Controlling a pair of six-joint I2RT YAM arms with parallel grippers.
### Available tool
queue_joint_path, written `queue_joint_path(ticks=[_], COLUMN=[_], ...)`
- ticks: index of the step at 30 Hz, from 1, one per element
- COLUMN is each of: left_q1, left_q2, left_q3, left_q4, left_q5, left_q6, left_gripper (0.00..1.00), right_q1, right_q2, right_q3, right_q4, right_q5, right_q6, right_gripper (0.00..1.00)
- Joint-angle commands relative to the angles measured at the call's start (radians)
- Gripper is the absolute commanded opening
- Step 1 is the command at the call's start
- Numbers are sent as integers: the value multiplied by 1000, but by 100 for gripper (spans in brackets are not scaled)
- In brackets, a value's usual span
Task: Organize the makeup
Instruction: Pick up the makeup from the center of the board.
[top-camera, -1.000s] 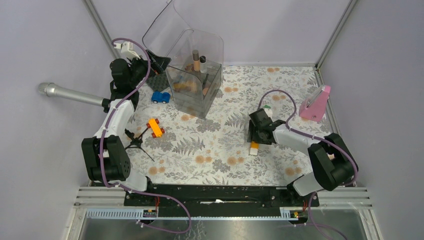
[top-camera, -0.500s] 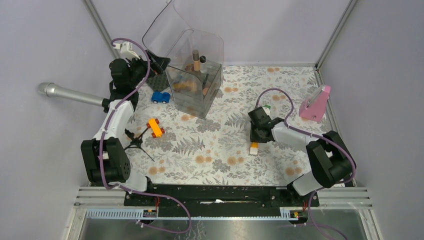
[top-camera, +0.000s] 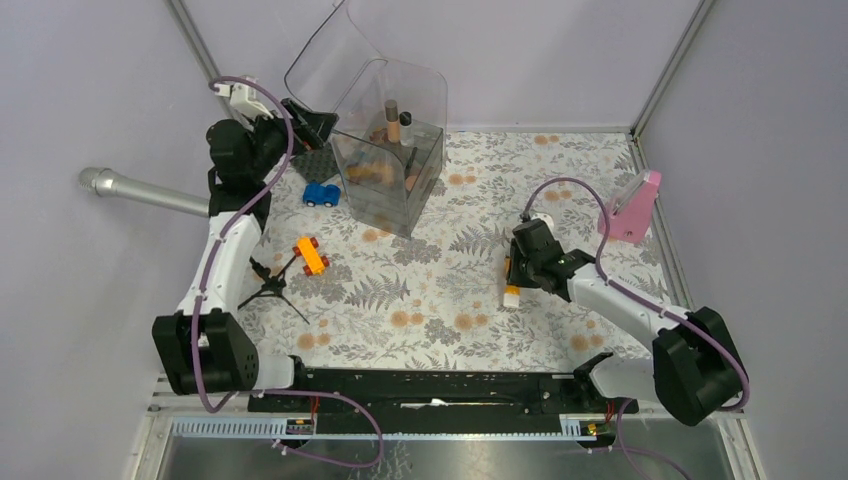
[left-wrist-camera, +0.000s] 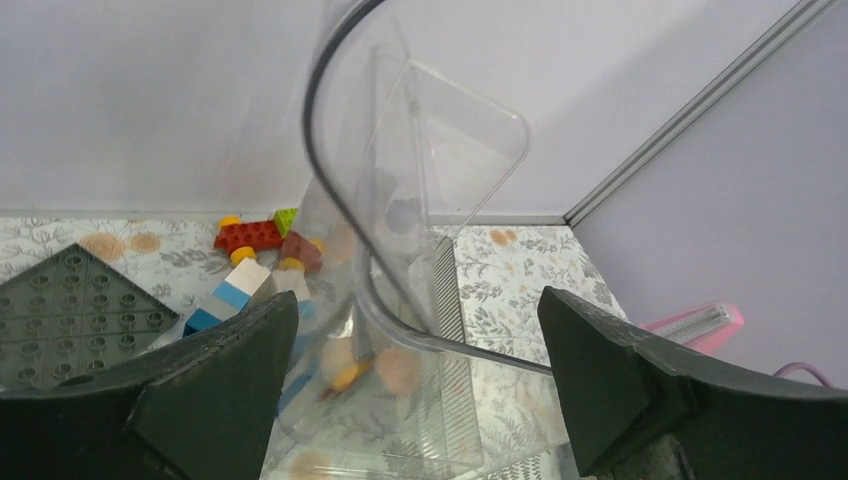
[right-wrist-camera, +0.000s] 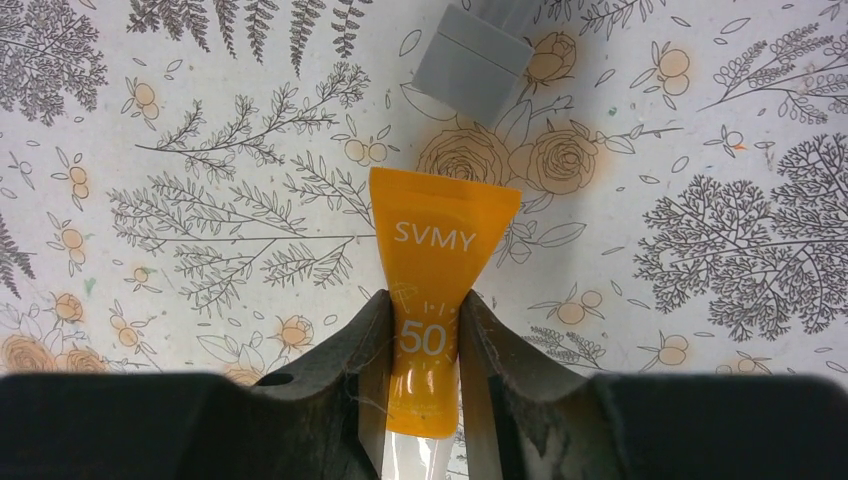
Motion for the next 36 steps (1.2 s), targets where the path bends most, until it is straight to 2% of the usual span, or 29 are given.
queue_joint_path(ticks=[1, 6, 10, 15, 21, 28, 32, 36], left_q1=[-2, -20, -49, -61, -182, -402, -609, -822], left_q2=[-97, -204, -281, -295, -367, -523, -563, -523], left_q3=[-1, -69, -125, -124, -131, -269, -340, -361], left_q4=[14, -42, -90, -105, -181, -236, -202, -148], left_q5=[-23, -77, -149, -115, -141, -234, -290, -432], left_q6=[-20, -22, 33, 39, 105, 99, 67, 77], left_gripper=[99, 99, 99, 99, 99, 99, 99, 99], right_q1=[-3, -3, -3, -3, -3, -3, -3, -3], right_q2=[-75, -164, -250, -296, -378, -557, -624, -665], right_q3=[-21, -43, -75, -81, -76, -105, -111, -136], right_q4=[33, 58, 93, 94, 93, 181, 247, 334], right_q5=[-16, -44, -64, -67, -98, -83, -81, -56], right_q6=[-13, -29, -26, -25, -13, 78, 170, 291], right_gripper=[28, 28, 28, 28, 28, 29, 29, 29])
